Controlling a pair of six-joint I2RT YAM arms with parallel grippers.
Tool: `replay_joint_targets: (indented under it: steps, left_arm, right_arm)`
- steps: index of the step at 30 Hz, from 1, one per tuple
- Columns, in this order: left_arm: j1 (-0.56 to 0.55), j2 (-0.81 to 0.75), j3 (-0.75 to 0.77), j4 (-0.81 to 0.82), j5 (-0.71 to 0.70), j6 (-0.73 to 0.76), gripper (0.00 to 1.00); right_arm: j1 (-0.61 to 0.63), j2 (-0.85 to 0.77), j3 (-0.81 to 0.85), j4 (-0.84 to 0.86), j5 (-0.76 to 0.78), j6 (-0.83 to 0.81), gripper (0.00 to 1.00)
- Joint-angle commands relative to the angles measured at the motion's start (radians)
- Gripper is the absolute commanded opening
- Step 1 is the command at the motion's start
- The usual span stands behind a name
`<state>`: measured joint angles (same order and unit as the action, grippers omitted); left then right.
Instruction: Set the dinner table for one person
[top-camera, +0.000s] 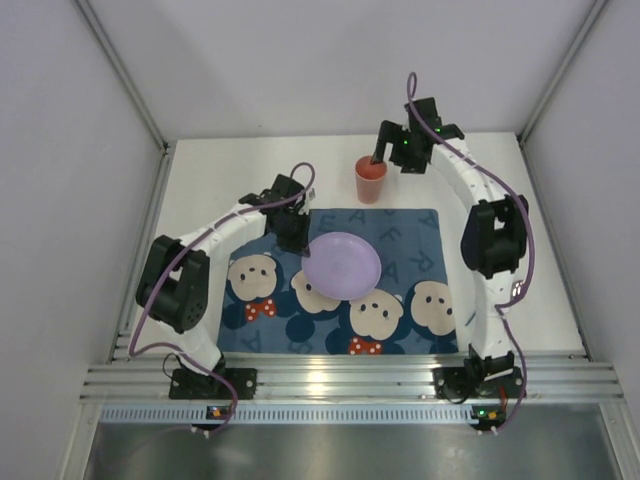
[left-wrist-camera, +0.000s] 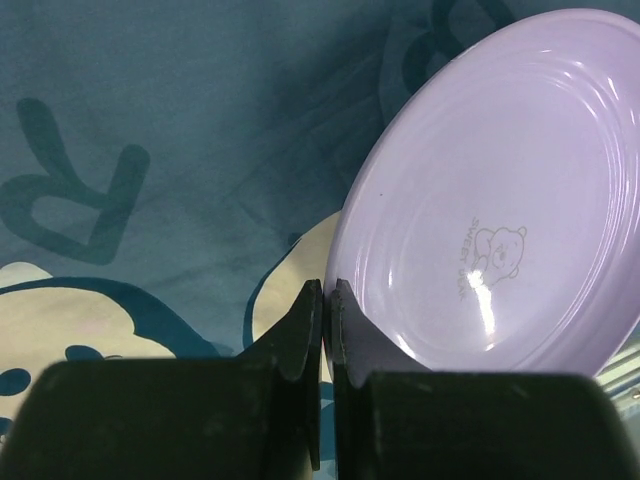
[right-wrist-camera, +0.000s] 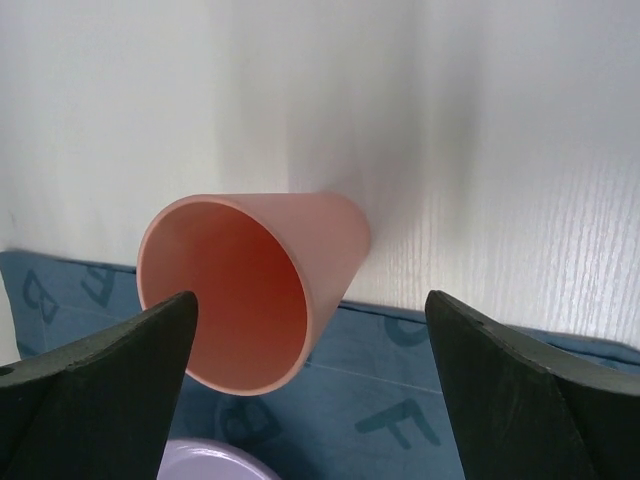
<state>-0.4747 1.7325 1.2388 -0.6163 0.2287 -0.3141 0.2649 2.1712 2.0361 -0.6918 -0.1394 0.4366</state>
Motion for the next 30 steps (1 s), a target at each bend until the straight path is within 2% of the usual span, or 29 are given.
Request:
replay_joint_targets:
  steps: [1,3,4,8,9,13,14,16,17,18,19,25,28,30]
  left_arm:
    - [-0.031,0.013,0.028,0.013,-0.054,0.000,0.00]
    - [-0.044,0.025,0.025,0.010,-0.069,0.001,0.00]
    - [-0.045,0.027,0.024,0.004,-0.072,0.004,0.04]
    - [-0.053,0.027,0.001,-0.002,-0.092,0.012,0.35]
    - [-0.053,0.024,-0.002,-0.003,-0.095,0.012,0.46]
    - [-0.053,0.009,-0.004,-0.013,-0.129,0.003,0.58]
    - [-0.053,0.004,-0.001,-0.016,-0.134,0.001,0.61]
    - [-0.051,-0.005,0.008,-0.016,-0.141,-0.009,0.62]
    - [-0.051,-0.007,0.017,-0.017,-0.140,-0.011,0.62]
    - [-0.051,-0.005,0.022,-0.020,-0.138,-0.017,0.62]
    - [-0.051,-0.004,0.034,-0.020,-0.140,-0.020,0.62]
    - [-0.051,-0.007,0.085,-0.033,-0.158,-0.020,0.63]
    - [-0.048,-0.007,0.138,-0.045,-0.173,-0.014,0.63]
    - [-0.041,0.001,0.162,-0.052,-0.173,-0.014,0.64]
  right_arm:
    - [0.028,0.022,0.009,0.003,0.020,-0.018,0.96]
    - [0.031,0.036,0.012,0.003,0.020,-0.019,0.91]
    - [0.034,0.041,0.013,0.002,0.021,-0.021,0.89]
    - [0.036,0.058,0.022,-0.003,0.026,-0.022,0.78]
    - [0.037,0.064,0.029,-0.006,0.029,-0.021,0.75]
    - [0.039,0.073,0.045,-0.009,0.044,-0.019,0.61]
    - [0.040,0.072,0.050,-0.011,0.047,-0.021,0.50]
    - [0.045,0.072,0.065,-0.015,0.046,-0.019,0.37]
    - [0.046,0.073,0.072,-0.017,0.043,-0.019,0.20]
    - [0.045,0.068,0.088,-0.024,0.038,-0.018,0.13]
    - [0.045,0.068,0.101,-0.028,0.034,-0.016,0.00]
    - [0.045,-0.016,0.179,-0.092,0.072,-0.038,0.00]
    - [0.043,-0.100,0.142,-0.165,0.121,-0.067,0.00]
    - [0.043,-0.181,0.032,-0.186,0.135,-0.079,0.00]
